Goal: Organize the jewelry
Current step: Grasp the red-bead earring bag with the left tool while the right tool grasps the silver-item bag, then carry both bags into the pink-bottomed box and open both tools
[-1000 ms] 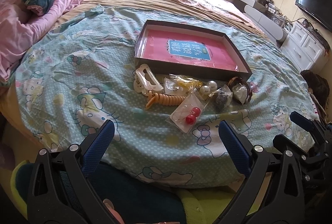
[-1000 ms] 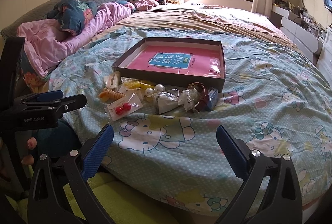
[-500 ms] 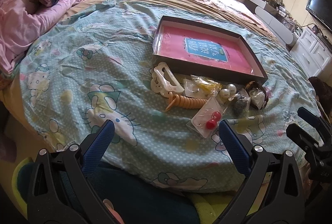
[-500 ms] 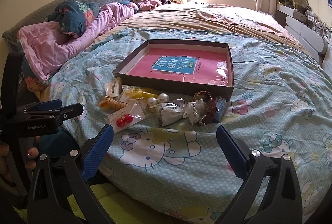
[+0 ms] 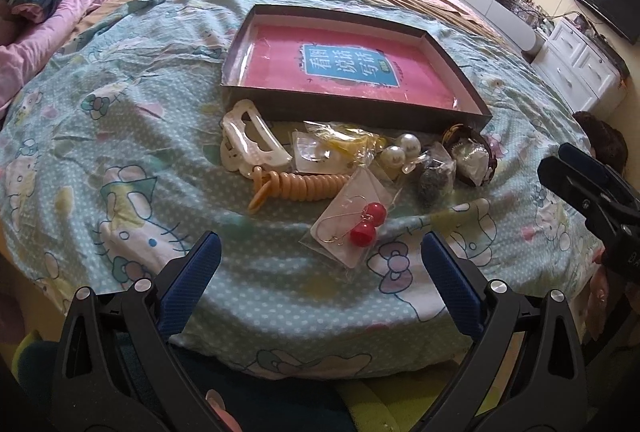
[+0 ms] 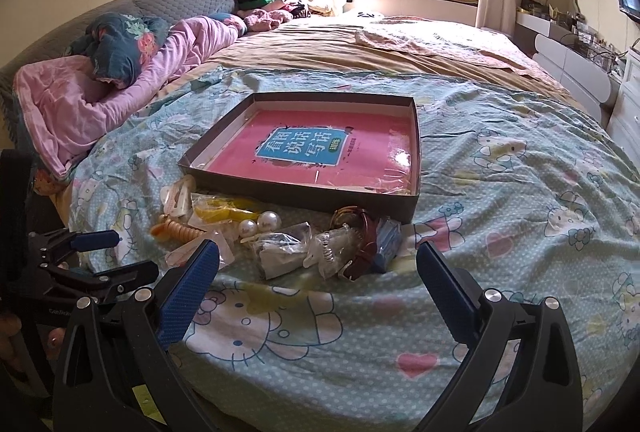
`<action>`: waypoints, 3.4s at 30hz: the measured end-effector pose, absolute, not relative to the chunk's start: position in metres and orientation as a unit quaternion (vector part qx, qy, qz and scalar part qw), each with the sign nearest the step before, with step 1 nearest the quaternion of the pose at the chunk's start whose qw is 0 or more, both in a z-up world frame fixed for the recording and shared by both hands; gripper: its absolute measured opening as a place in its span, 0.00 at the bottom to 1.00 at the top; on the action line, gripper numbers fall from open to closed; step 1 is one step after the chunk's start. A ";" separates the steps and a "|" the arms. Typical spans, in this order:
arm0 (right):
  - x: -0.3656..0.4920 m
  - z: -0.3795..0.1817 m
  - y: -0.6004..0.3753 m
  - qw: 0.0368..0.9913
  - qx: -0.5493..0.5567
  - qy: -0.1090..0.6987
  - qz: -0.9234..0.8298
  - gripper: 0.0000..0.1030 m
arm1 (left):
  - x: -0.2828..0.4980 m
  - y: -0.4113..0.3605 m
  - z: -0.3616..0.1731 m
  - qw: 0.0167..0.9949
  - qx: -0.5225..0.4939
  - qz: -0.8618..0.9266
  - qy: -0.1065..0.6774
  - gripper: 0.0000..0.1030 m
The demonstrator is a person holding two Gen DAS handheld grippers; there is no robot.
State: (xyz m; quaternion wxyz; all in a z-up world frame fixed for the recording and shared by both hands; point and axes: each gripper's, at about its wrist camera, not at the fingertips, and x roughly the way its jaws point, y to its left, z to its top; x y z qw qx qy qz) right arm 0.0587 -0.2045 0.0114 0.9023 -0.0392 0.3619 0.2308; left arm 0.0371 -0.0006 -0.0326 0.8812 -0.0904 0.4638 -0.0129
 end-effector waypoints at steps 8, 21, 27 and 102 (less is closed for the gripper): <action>0.074 -0.007 -0.195 0.882 -0.047 0.394 0.254 0.47 | 0.048 -0.014 -0.047 0.875 -0.070 -0.037 0.477 0.80; 0.099 -0.038 -0.177 0.872 -0.076 0.421 0.239 0.37 | 0.063 -0.013 -0.059 0.870 -0.064 -0.054 0.487 0.69; 0.107 -0.047 -0.176 0.874 -0.089 0.418 0.231 0.28 | 0.071 -0.015 -0.065 0.865 -0.067 -0.059 0.493 0.65; 0.185 0.007 -0.207 0.915 -0.026 0.324 0.239 0.13 | 0.182 0.047 -0.017 0.907 -0.106 0.014 0.407 0.45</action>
